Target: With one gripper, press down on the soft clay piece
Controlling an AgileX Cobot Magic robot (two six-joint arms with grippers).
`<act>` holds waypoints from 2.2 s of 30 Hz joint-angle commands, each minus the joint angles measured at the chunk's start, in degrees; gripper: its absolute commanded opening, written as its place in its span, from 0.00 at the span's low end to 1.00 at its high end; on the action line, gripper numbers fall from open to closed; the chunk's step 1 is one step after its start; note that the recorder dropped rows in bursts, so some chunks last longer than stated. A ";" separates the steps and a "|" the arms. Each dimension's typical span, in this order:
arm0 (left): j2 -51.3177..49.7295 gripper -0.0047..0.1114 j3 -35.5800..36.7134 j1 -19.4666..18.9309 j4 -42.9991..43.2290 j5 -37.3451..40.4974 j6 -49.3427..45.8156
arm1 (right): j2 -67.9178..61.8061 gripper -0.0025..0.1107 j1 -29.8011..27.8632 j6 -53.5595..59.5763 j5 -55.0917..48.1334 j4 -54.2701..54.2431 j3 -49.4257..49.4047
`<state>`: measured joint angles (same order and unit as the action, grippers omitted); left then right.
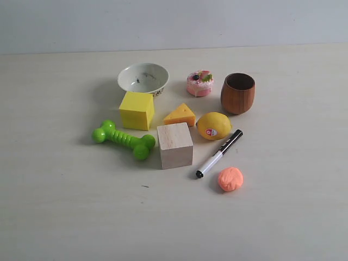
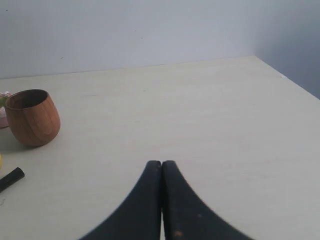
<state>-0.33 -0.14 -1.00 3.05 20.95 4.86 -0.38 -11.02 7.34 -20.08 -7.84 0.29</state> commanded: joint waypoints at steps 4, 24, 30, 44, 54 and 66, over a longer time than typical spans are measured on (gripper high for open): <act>0.33 0.04 0.14 0.25 -0.32 -0.48 -0.21 | 0.38 0.02 -0.25 0.14 15.61 0.28 -0.29; 0.33 0.04 0.14 0.25 -0.32 -0.48 -0.21 | 0.38 0.02 -0.25 2.54 39.83 -0.12 -0.29; 0.33 0.04 0.14 0.25 -0.32 -0.48 -0.21 | 0.38 0.02 -0.25 2.54 47.29 -0.12 -0.29; 0.33 0.04 0.14 0.25 -0.32 -0.48 -0.21 | -5.58 0.02 -0.25 -15.08 24.77 14.35 15.82; 0.33 0.04 0.14 0.25 -0.32 -0.48 -0.21 | -20.68 0.02 3.28 -14.47 6.64 5.05 33.97; 0.33 0.04 0.14 0.25 -0.32 -0.48 -0.21 | -39.95 0.02 9.70 15.75 -19.59 -19.76 51.48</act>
<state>-0.33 -0.14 -1.00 3.05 20.95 4.86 -35.72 -1.52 20.54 -33.21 -24.69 48.97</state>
